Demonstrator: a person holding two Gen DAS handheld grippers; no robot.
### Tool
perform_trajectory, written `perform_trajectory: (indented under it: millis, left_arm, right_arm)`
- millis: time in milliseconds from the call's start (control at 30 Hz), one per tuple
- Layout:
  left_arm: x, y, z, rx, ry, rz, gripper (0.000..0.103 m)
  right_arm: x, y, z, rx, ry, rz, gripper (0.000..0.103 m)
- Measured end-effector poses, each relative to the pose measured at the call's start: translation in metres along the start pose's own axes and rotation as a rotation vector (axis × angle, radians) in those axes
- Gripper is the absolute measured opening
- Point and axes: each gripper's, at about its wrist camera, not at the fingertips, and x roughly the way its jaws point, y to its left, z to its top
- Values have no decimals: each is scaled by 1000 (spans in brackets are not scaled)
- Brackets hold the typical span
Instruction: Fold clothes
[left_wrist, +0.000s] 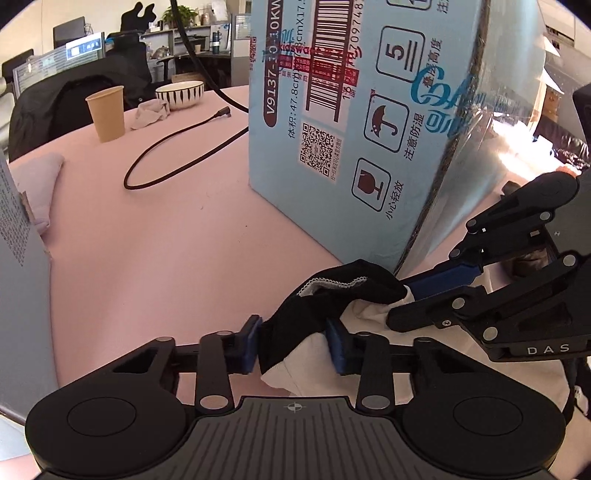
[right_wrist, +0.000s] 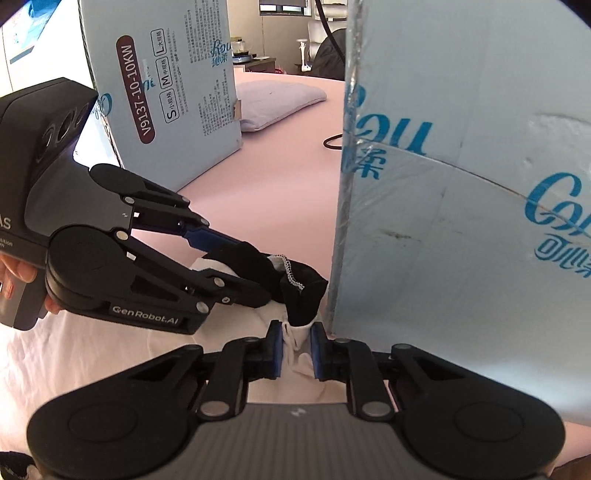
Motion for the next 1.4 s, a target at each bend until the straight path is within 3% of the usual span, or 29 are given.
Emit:
perform_trajectory:
  millis: [133,433,700,833,1000,1100,1167,1233,1400]
  left_arm:
    - [-6,-8,-2,41,-14,7,13]
    - [-54,-32,3,152,-122,37,13]
    - [-114,-79,-35,310,-238,60,14]
    - [-123,-102,-65,368,-231,82,16]
    - [-114,-129,-107,439,-132,96,17]
    - [-112,-135,-118,447,-90,106,26]
    - [-118,-134,-120,429,-90,104,39]
    - [-128,-131,-122,402,-106,96,61]
    - [-165,-118,-120,302,-203,87,70]
  right_arm:
    - [-8,1,0,0,-25,3,14]
    - [-55,10,-3,-36,-110,1,14]
    - [-109,37,-31,-93,-159,15,14]
    - [-121,53,-59,-105,-131,41,14]
    - [-110,67,-95,-72,-39,78,17]
    - [-103,75,-106,-66,-11,77,22]
    - [-106,79,-112,-57,-5,86,24]
    - [-116,81,-114,-45,-26,92,26]
    - [-161,77,-112,-9,-139,101,38]
